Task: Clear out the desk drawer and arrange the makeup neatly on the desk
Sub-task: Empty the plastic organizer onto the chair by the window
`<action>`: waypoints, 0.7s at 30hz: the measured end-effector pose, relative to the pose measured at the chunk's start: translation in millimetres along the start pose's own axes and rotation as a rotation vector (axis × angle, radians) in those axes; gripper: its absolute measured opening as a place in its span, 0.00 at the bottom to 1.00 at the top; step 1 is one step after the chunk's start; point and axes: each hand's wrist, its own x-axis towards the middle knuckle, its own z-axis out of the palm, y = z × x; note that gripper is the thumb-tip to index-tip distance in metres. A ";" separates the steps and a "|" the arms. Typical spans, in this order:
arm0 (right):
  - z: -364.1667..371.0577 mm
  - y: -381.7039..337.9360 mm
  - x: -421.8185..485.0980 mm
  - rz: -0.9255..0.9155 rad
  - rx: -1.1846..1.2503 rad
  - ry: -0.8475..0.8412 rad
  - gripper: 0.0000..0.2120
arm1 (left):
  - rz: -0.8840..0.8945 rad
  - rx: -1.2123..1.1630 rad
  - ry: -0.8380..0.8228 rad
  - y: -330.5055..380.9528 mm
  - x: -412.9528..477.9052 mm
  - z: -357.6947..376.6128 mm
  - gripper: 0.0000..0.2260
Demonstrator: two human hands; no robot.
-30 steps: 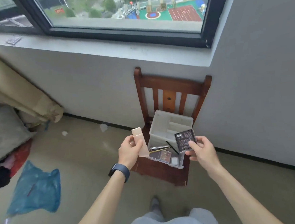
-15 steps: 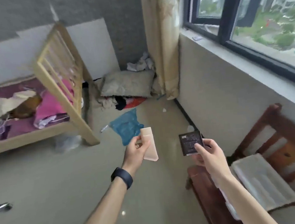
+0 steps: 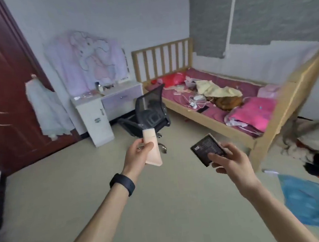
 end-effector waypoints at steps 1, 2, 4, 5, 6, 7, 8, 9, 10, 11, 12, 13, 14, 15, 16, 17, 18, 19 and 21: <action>34.2 -5.4 16.4 -0.012 -0.004 -0.059 0.11 | 0.002 0.003 0.050 1.6 16.5 -32.9 0.08; 63.1 -11.1 28.6 -0.023 -0.013 -0.105 0.12 | 0.002 0.011 0.093 3.7 30.9 -60.1 0.07; 126.1 -24.9 56.6 -0.042 -0.015 -0.184 0.12 | 0.023 0.005 0.189 12.1 63.3 -118.2 0.06; 154.2 -31.4 69.8 -0.046 -0.010 -0.212 0.12 | 0.031 -0.003 0.232 17.5 77.9 -143.2 0.05; 179.6 -37.4 82.2 -0.050 0.003 -0.235 0.10 | 0.037 -0.005 0.270 23.4 91.1 -165.1 0.05; 200.1 -43.1 91.5 -0.056 0.016 -0.247 0.09 | 0.042 -0.007 0.298 28.9 101.6 -181.1 0.05; 221.9 -48.2 102.5 -0.066 0.030 -0.258 0.07 | 0.050 -0.014 0.320 34.1 114.0 -197.7 0.05; 241.4 -52.5 113.4 -0.070 0.044 -0.270 0.05 | 0.056 -0.022 0.333 37.9 125.8 -211.7 0.05; 261.0 -56.0 126.3 -0.075 0.052 -0.284 0.05 | 0.059 -0.032 0.342 41.2 138.8 -224.9 0.05; 279.4 -59.1 139.8 -0.079 0.054 -0.295 0.05 | 0.059 -0.038 0.347 43.7 150.9 -236.4 0.05; 294.1 -61.6 151.6 -0.092 0.043 -0.297 0.05 | 0.054 -0.043 0.352 45.1 161.1 -244.4 0.05; 311.1 -63.8 166.6 -0.113 0.033 -0.298 0.04 | 0.050 -0.051 0.360 46.0 174.9 -253.8 0.05; 326.4 -64.6 181.4 -0.137 0.017 -0.297 0.04 | 0.048 -0.059 0.367 45.7 188.7 -261.9 0.04; 341.9 -64.9 197.2 -0.156 0.000 -0.298 0.05 | 0.047 -0.065 0.375 45.0 203.7 -269.8 0.04; 356.2 -64.7 213.6 -0.167 -0.015 -0.305 0.04 | 0.046 -0.073 0.380 44.2 219.6 -277.3 0.04; 368.4 -64.6 228.4 -0.172 -0.031 -0.313 0.04 | 0.043 -0.077 0.387 43.4 234.6 -283.2 0.04; 382.7 -63.7 247.1 -0.175 -0.043 -0.324 0.05 | 0.042 -0.077 0.397 42.2 253.5 -290.8 0.04; 396.0 -62.0 265.3 -0.172 -0.053 -0.336 0.05 | 0.041 -0.073 0.404 40.8 271.8 -297.6 0.05; 424.8 -58.7 304.8 -0.153 -0.050 -0.382 0.05 | 0.042 -0.070 0.421 39.3 313.0 -311.4 0.05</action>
